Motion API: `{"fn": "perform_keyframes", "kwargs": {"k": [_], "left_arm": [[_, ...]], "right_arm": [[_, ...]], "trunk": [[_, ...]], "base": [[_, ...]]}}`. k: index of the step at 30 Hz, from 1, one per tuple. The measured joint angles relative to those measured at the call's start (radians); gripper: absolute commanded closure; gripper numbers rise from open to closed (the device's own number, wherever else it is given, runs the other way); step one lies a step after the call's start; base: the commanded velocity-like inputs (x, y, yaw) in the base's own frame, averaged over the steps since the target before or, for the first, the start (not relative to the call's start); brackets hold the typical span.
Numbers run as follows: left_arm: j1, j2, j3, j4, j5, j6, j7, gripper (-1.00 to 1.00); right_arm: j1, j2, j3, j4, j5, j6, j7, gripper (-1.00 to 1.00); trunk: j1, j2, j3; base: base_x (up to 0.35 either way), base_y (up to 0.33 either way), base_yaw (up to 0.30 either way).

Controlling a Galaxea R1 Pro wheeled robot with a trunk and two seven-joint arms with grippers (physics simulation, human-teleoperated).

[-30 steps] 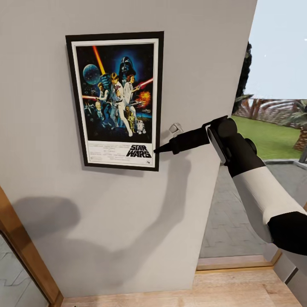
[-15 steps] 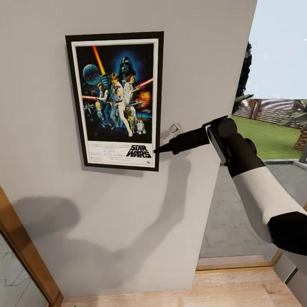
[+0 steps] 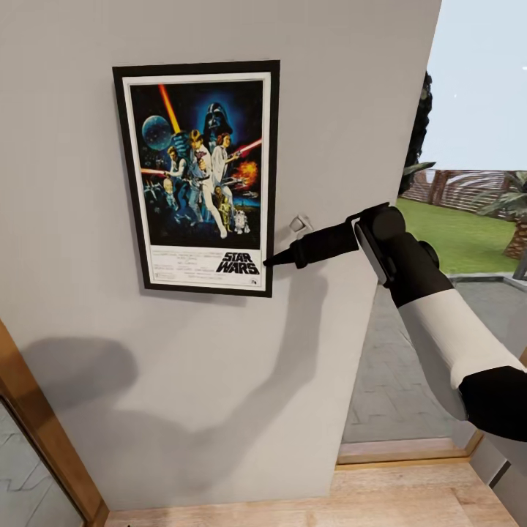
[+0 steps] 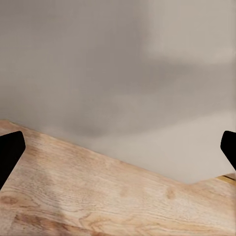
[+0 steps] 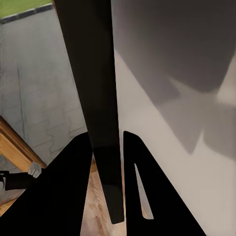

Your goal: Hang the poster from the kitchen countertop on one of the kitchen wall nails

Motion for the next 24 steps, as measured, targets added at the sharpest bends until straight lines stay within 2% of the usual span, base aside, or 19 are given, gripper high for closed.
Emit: {"fn": "perform_keyframes", "kwargs": {"k": [16,24], "left_arm": [[0.0,0.0,0.0,0.0,0.0,0.0,0.0,-1.0],[0.0,0.0,0.0,0.0,0.0,0.0,0.0,-1.0]], "right_arm": [[0.001,0.0,0.0,-0.002,0.0,0.0,0.0,1.0],[0.001,0.0,0.0,-0.002,0.0,0.0,0.0,1.0]], "trunk": [[0.0,0.0,0.0],[0.0,0.0,0.0]], "base": [[0.0,0.001,0.0],[0.0,0.096,0.0]]}}
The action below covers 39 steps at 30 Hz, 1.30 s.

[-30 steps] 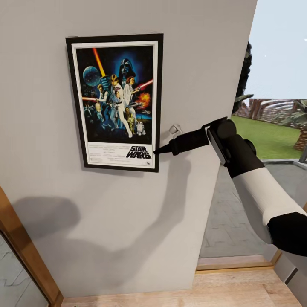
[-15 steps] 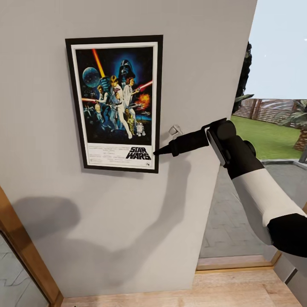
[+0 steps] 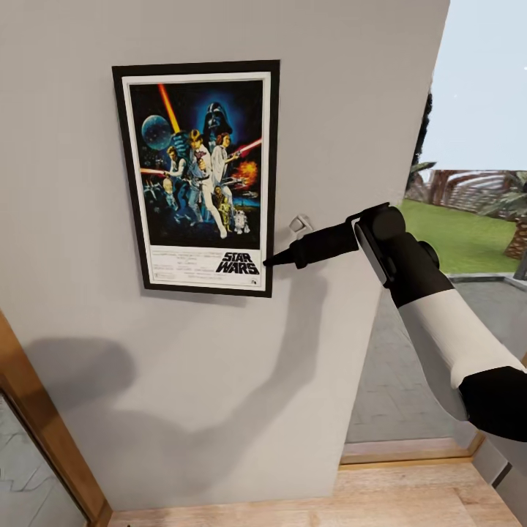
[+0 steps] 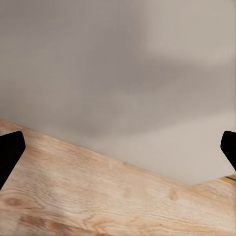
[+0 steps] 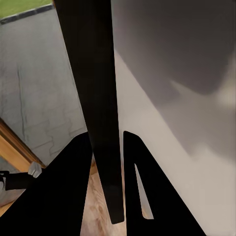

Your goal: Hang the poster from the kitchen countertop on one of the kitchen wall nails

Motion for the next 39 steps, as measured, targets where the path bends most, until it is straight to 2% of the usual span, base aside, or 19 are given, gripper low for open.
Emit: {"fn": "perform_keyframes", "kwargs": {"k": [39], "left_arm": [[0.0,0.0,0.0,0.0,0.0,0.0,0.0,-1.0]], "right_arm": [[0.0,0.0,0.0,0.0,0.0,0.0,0.0,1.0]], "trunk": [[0.0,0.0,0.0]], "base": [[0.0,0.067,0.0]]}}
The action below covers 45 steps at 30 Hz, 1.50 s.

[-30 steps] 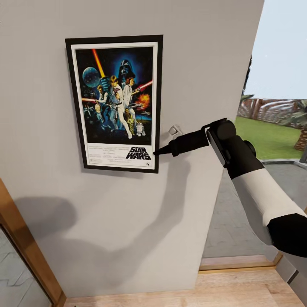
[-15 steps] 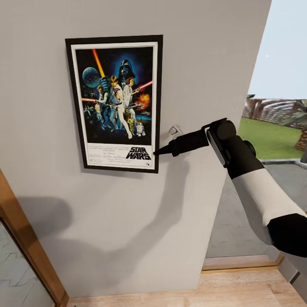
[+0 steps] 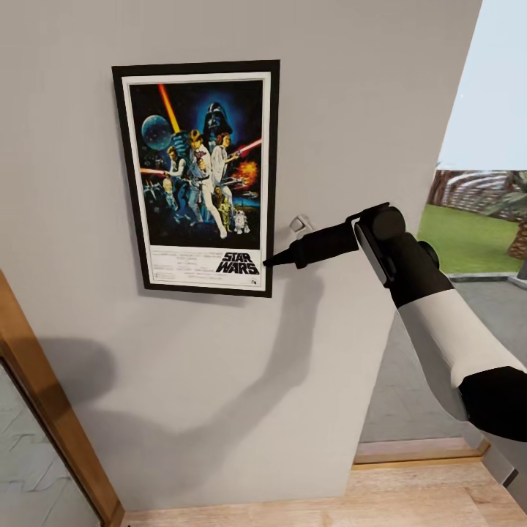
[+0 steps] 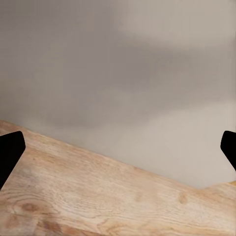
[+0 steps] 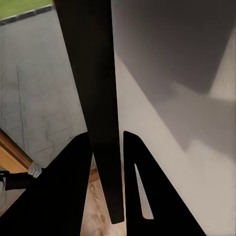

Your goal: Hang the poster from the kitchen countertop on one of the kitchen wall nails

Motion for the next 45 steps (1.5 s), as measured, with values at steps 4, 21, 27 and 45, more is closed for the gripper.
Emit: {"fn": "perform_keyframes", "kwargs": {"k": [4,21,27,45], "left_arm": [[0.0,0.0,0.0,0.0,0.0,0.0,0.0,-1.0],[0.0,0.0,0.0,0.0,0.0,0.0,0.0,-1.0],[0.0,0.0,0.0,0.0,0.0,0.001,0.0,-1.0],[0.0,0.0,0.0,0.0,0.003,0.002,0.001,-1.0]], "right_arm": [[0.0,0.0,0.0,0.0,0.0,0.0,0.0,1.0],[0.0,0.0,0.0,0.0,0.0,0.0,0.0,1.0],[0.0,0.0,0.0,0.0,0.0,0.0,0.0,1.0],[0.001,0.0,-0.002,0.002,-0.002,-0.002,-0.004,1.0]], "trunk": [[0.0,0.0,0.0],[0.0,0.0,0.0],[0.0,0.0,0.0],[0.0,0.0,0.0]], "base": [[0.0,0.011,0.0],[0.0,0.027,0.0],[0.0,0.041,0.0],[0.0,0.002,0.0]]}}
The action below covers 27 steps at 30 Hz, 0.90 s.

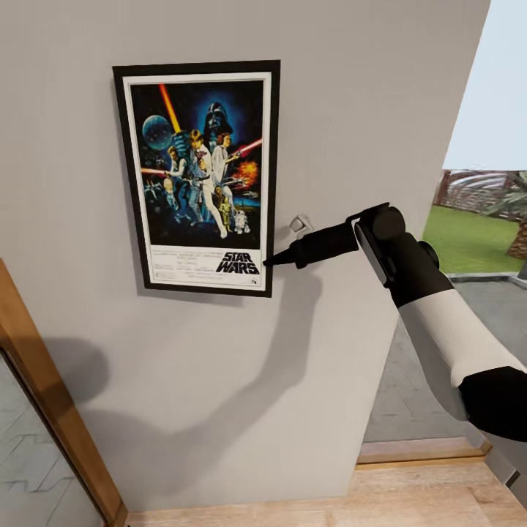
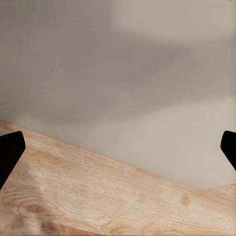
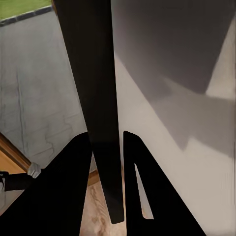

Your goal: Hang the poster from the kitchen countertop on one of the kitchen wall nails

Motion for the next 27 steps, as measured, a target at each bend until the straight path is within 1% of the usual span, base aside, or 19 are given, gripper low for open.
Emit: {"fn": "perform_keyframes", "kwargs": {"k": [20,21,26,27], "left_arm": [[0.0,-0.001,0.0,0.0,0.0,0.0,0.0,-1.0],[0.0,0.003,0.0,0.0,0.0,0.001,0.001,-1.0],[0.0,0.008,-0.001,0.0,-0.001,0.001,0.002,-1.0],[0.0,0.009,-0.002,0.0,-0.001,0.001,0.002,-1.0]], "right_arm": [[0.0,0.0,0.0,0.0,0.0,0.0,0.0,1.0],[0.0,0.0,0.0,0.0,0.0,0.0,0.0,1.0],[0.0,0.0,-0.001,0.0,0.0,0.0,0.0,1.0],[0.002,-0.019,0.08,-0.053,-0.094,-0.058,0.036,1.0]], "trunk": [[0.0,0.0,0.0],[0.0,0.0,0.0],[0.0,0.0,0.0],[0.0,0.001,0.0]], "base": [[0.0,0.0,0.0],[0.022,0.0,0.0],[0.135,0.0,0.0],[0.258,0.0,0.0]]}}
